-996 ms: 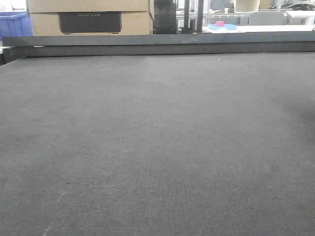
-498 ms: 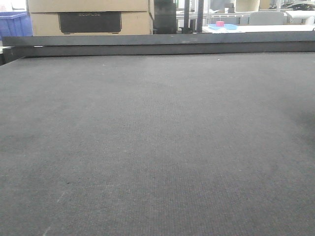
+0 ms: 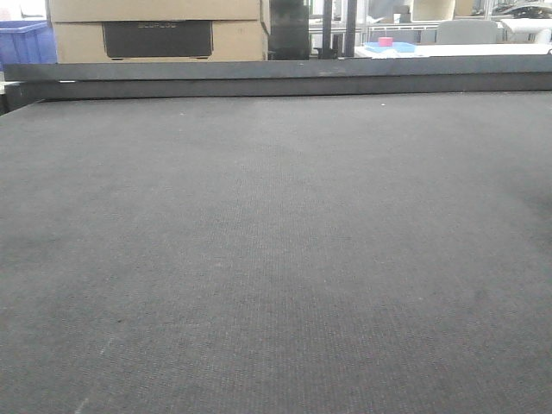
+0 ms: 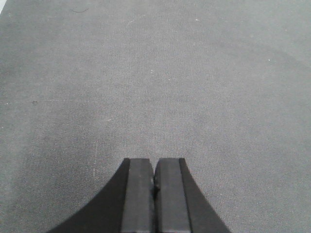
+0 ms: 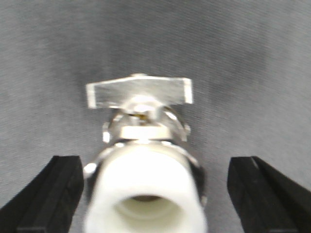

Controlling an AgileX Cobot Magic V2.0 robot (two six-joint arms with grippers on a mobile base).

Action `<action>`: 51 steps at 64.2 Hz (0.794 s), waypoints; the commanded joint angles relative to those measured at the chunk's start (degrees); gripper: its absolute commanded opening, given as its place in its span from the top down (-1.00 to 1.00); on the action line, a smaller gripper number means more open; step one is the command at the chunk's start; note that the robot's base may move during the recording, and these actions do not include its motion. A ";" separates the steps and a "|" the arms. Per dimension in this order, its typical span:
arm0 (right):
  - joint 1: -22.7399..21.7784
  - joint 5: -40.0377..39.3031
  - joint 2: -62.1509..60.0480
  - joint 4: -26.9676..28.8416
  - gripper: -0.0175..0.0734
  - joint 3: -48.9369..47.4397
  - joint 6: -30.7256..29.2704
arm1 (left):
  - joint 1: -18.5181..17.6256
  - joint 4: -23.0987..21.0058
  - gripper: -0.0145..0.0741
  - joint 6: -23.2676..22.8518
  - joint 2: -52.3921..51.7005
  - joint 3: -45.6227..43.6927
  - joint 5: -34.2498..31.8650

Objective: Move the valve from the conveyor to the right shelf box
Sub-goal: 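Close the right gripper around the valve body below its handle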

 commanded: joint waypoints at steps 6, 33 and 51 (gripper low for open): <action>-0.26 -1.70 -0.17 0.33 -0.45 0.06 -1.31 | 0.04 -0.34 0.92 0.00 0.01 -0.45 -0.25; -0.26 -2.01 -0.17 0.33 -0.45 0.06 -1.31 | 0.04 -0.34 0.92 0.00 0.01 -0.45 -0.25; -0.26 -2.22 -0.05 0.43 0.12 0.06 -1.31 | 0.04 -1.17 0.92 -1.67 0.01 -0.45 2.42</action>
